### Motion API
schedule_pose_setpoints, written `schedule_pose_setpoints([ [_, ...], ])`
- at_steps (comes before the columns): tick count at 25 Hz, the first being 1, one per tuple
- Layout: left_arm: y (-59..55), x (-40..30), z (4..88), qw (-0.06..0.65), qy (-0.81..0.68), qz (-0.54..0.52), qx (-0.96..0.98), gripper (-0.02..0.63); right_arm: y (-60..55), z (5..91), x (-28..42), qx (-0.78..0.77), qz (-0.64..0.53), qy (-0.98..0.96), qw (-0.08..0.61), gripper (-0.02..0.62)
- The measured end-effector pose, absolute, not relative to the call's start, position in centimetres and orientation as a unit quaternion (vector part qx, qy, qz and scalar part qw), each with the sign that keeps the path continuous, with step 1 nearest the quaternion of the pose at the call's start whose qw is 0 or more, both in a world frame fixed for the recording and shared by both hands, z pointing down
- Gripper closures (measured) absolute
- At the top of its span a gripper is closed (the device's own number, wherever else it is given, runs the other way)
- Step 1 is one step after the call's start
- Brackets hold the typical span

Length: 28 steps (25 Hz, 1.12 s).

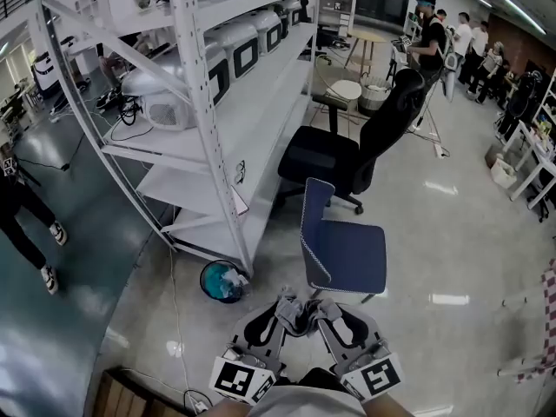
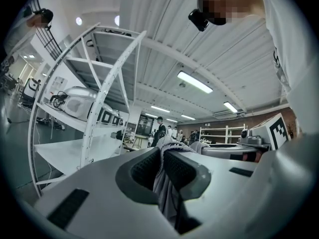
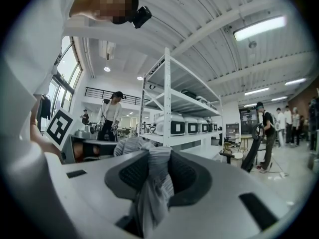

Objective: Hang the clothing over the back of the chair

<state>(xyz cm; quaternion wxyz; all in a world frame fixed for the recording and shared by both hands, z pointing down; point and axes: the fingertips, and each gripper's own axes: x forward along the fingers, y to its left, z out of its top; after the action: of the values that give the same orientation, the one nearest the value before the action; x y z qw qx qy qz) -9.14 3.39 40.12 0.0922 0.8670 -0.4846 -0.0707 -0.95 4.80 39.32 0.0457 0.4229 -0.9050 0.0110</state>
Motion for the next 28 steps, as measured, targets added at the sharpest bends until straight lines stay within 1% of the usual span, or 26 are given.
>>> schedule_pose_setpoints([
  [15,-0.1,-9.0,40.3,0.096,-0.468,-0.066,0.876,0.575,1.3,39.4,-0.9,0.435,0.008,-0.899,0.049,0.477],
  [21,-1.7,-8.0,39.9,0.087,-0.474,-0.061,0.874,0.575,-0.9,39.4,0.3,0.427,0.009,-0.903,0.048,0.477],
  [28,-4.0,-7.4,40.2,0.097,-0.489,-0.059,0.865,0.574,-3.4,39.5,1.2,0.417,0.012,-0.908,0.046,0.477],
])
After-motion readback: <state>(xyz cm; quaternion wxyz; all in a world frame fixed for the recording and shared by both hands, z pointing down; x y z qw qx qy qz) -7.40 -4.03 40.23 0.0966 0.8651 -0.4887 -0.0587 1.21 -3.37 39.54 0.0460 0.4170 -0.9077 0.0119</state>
